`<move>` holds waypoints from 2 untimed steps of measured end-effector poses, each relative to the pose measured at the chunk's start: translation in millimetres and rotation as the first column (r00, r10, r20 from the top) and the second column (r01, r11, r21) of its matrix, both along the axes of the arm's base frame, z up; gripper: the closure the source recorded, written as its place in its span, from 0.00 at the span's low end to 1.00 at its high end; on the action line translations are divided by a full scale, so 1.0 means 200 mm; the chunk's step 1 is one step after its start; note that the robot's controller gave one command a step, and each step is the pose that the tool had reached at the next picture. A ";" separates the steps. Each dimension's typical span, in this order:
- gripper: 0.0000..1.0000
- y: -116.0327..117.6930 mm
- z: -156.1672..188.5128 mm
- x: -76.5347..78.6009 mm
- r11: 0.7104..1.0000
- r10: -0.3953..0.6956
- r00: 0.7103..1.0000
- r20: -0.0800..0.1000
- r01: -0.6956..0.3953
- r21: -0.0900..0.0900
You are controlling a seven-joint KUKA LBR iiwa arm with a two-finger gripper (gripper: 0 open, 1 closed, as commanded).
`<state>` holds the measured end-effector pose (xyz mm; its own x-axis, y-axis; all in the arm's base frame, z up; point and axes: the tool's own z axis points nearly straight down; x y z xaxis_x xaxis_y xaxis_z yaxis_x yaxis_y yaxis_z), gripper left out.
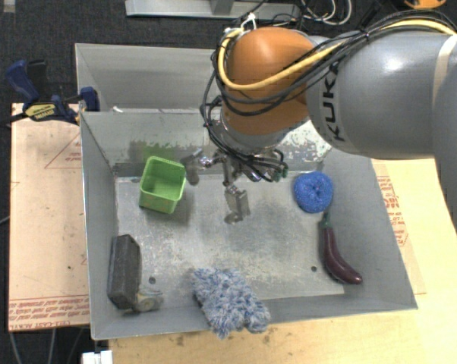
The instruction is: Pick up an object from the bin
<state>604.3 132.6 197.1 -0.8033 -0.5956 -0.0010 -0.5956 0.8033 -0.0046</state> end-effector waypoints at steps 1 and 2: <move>0.00 0.22 -0.11 0.18 0.988 0.152 0.988 0.004 -0.152 0.005; 0.00 0.31 -0.16 0.27 0.986 0.168 0.986 0.001 -0.168 0.006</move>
Offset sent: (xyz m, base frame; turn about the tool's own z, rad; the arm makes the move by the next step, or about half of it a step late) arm 0.0378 0.0408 -0.0319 -0.2193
